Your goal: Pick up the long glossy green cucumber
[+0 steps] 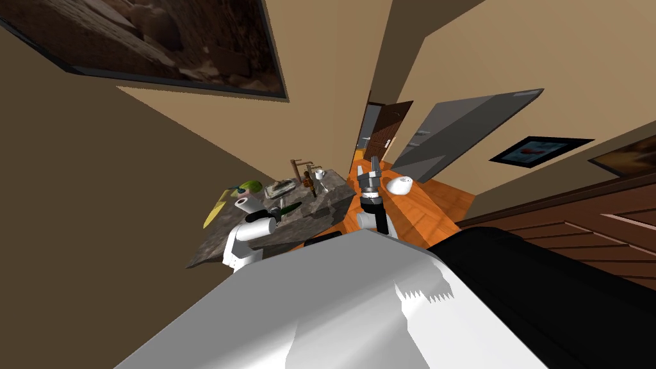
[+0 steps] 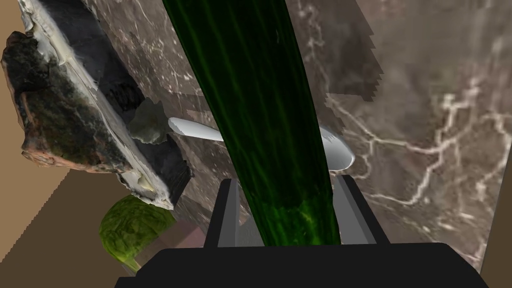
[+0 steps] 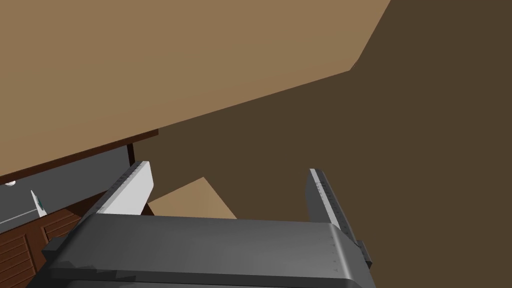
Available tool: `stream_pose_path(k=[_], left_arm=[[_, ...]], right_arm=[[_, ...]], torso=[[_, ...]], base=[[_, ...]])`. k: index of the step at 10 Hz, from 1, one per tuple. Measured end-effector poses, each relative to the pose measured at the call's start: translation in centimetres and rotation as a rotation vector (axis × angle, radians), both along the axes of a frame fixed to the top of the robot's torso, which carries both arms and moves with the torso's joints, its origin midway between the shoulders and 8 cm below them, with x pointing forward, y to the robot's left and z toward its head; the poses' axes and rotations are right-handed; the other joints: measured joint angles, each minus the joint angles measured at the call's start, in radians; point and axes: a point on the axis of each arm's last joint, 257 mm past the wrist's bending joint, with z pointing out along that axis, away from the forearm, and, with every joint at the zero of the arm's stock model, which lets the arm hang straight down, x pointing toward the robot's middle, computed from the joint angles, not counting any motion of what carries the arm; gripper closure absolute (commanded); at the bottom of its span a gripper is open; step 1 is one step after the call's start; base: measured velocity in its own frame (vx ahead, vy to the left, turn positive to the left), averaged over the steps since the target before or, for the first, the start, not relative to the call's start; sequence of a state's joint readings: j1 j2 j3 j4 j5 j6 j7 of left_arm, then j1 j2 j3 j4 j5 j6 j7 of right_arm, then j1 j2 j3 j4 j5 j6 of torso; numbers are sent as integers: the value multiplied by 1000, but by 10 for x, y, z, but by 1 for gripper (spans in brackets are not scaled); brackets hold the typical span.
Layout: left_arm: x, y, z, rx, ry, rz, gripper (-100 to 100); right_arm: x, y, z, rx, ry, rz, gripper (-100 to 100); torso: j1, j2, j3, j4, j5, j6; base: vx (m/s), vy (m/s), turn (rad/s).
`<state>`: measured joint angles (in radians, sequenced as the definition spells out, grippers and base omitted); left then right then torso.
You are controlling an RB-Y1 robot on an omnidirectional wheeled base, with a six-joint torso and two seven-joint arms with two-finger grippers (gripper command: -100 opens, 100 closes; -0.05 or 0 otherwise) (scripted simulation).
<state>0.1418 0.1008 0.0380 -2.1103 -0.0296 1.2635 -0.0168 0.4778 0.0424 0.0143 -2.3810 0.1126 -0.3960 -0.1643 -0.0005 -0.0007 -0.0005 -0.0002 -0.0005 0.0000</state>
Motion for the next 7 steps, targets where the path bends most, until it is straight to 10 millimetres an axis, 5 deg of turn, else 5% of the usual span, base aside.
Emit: stream_pose_path(k=[1,2,3,6,7], left_arm=[[0,0,0,0,1,0,100],[0,0,0,0,1,0,0],[0,0,0,0,1,0,100],[-6,-1,10,1,0,-1,100],[-7,-1,10,1,3,0,0]], right_arm=[[0,0,0,0,0,0,0],[0,0,0,0,0,0,0],[0,0,0,0,0,0,0],[0,0,0,0,0,0,0],[0,0,0,0,0,0,0]], torso=[[0,0,0,0,0,0],[0,0,0,0,0,0],[0,0,0,0,0,0],[-1,3,2,1,-1,0],[-1,2,2,1,-1,0]], base=[[0,0,0],[0,0,0],[-17,-6,-5],[-19,-5,-1],[0,0,0]])
